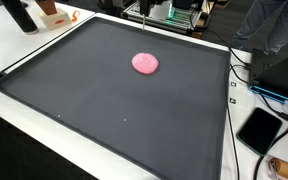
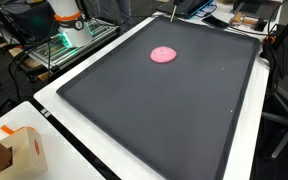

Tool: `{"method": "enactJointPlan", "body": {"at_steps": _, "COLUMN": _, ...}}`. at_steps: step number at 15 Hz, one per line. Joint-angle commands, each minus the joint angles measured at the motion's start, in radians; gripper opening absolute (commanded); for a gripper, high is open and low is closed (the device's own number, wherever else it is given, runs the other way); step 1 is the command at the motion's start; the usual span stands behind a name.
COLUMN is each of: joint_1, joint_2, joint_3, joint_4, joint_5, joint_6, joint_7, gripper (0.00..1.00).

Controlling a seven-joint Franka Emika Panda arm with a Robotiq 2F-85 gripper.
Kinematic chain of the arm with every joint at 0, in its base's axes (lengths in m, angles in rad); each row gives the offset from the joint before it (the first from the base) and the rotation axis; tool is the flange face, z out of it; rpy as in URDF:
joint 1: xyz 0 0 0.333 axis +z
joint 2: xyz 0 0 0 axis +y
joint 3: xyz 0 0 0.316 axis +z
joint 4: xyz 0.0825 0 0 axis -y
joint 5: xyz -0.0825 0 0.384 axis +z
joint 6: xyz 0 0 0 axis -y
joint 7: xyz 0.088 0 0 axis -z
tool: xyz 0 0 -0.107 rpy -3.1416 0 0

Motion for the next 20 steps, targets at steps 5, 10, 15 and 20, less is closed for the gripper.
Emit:
{"method": "enactJointPlan", "body": {"at_steps": 5, "joint_1": -0.013, "joint_2": 0.017, "joint_3": 0.003, "joint_4": -0.017, "joint_5": 0.002, "joint_6": 0.034, "joint_7": 0.019, "gripper": 0.03}}
{"method": "enactJointPlan", "body": {"at_steps": 10, "joint_1": -0.045, "joint_2": 0.006, "joint_3": 0.007, "joint_4": -0.12, "joint_5": 0.084, "joint_6": 0.18, "joint_7": -0.123, "gripper": 0.03}}
{"method": "enactJointPlan", "body": {"at_steps": 15, "joint_1": -0.064, "joint_2": 0.011, "joint_3": 0.009, "joint_4": -0.212, "joint_5": 0.133, "joint_6": 0.317, "joint_7": -0.243, "gripper": 0.03}}
{"method": "enactJointPlan", "body": {"at_steps": 20, "joint_1": -0.069, "joint_2": 0.028, "joint_3": 0.013, "joint_4": -0.274, "joint_5": 0.154, "joint_6": 0.404, "joint_7": -0.316, "gripper": 0.03}}
